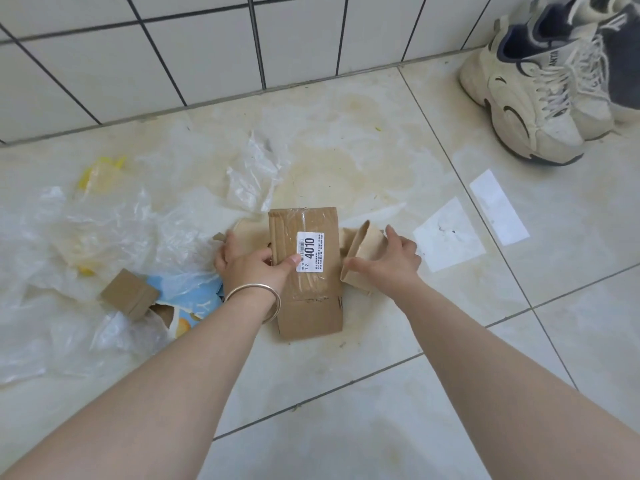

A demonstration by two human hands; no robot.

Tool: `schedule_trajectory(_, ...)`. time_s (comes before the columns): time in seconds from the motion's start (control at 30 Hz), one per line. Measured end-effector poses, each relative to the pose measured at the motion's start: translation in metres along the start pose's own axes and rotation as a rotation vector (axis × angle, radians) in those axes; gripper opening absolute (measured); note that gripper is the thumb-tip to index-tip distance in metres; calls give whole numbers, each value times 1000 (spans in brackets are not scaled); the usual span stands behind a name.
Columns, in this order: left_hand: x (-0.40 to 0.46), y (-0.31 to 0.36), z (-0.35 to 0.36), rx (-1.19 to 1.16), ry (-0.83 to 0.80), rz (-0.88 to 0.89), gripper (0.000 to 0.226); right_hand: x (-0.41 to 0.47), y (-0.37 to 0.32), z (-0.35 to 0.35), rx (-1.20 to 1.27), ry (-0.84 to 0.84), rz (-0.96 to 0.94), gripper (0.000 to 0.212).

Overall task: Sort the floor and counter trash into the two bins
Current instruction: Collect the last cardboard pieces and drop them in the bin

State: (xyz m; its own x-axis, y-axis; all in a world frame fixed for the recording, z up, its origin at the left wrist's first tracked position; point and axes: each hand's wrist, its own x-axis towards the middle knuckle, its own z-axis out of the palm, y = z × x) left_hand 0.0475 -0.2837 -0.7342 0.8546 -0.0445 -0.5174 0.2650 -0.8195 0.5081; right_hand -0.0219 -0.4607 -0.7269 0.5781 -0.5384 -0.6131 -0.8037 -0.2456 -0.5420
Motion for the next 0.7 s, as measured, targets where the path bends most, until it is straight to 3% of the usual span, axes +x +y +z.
schedule_trajectory(0.17,10,4,-10,63,-46,-29,42,10,-2,1,39,-27,-7,108)
schedule_trajectory(0.37,14,6,-11,9,12,3,38,14,-3,1,122,2,83,89)
schedule_trajectory(0.43,14,3,-10,-38,44,46,36,13,0,1,141,-36,124,77)
schedule_trajectory(0.57,8,-3,-12,-145,67,97,26,4,4,-3,327,-143,110,33)
schedule_trajectory(0.7,-1,-9,-20,-245,79,70,28,-1,12,-7,432,-135,121,21)
